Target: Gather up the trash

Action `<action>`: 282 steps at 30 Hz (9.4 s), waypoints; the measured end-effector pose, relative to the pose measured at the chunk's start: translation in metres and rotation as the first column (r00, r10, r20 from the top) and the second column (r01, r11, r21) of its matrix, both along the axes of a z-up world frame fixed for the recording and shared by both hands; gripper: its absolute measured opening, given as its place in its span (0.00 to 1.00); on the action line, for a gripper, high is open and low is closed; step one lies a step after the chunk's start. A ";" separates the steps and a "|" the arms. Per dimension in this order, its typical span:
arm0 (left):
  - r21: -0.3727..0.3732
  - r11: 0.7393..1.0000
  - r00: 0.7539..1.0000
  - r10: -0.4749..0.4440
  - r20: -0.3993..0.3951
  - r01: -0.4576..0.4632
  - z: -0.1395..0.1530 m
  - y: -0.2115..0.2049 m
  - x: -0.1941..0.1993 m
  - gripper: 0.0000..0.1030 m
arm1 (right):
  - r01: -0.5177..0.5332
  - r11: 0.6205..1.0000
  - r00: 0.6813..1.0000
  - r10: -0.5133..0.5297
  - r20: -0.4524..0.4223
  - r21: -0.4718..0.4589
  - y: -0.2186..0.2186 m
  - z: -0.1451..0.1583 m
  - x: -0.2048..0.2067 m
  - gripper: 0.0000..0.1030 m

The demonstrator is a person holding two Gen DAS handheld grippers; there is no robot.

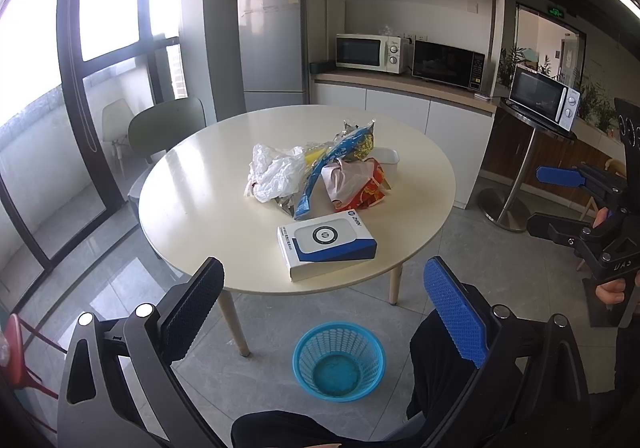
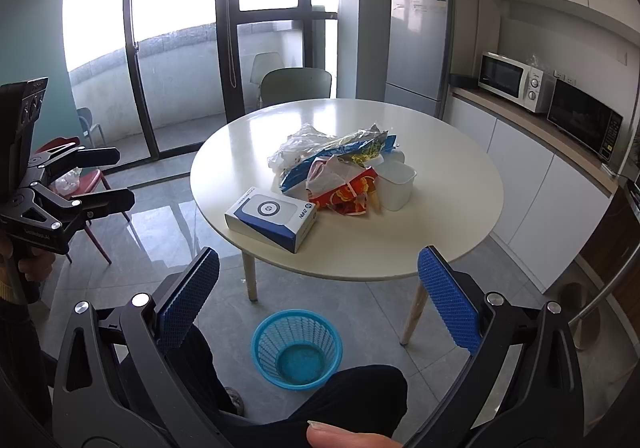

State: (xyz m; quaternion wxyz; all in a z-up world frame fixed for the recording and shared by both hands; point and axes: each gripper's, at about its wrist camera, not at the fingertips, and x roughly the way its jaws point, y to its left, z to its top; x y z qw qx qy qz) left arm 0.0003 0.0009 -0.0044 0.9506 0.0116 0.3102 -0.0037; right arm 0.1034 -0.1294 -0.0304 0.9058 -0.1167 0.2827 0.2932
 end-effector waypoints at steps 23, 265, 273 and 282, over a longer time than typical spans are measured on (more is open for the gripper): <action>0.004 1.000 1.000 0.006 -0.004 -0.006 -0.002 0.000 -0.001 0.95 | -0.001 1.000 1.000 0.001 -0.002 0.001 0.001 0.002 0.000 0.92; -0.205 0.971 0.606 -0.236 -0.760 0.121 -0.371 0.022 0.153 0.05 | -0.078 0.997 0.750 0.043 -0.660 -0.024 0.074 -0.350 0.136 0.00; -0.254 0.961 0.491 -0.274 -0.827 0.109 -0.443 0.032 0.179 0.04 | -0.116 0.987 0.631 -0.016 -0.776 -0.114 0.108 -0.424 0.170 0.00; -0.241 0.960 0.430 -0.278 -0.859 0.140 -0.481 0.030 0.195 0.39 | -0.115 0.971 0.566 -0.110 -0.817 -0.210 0.116 -0.467 0.196 0.00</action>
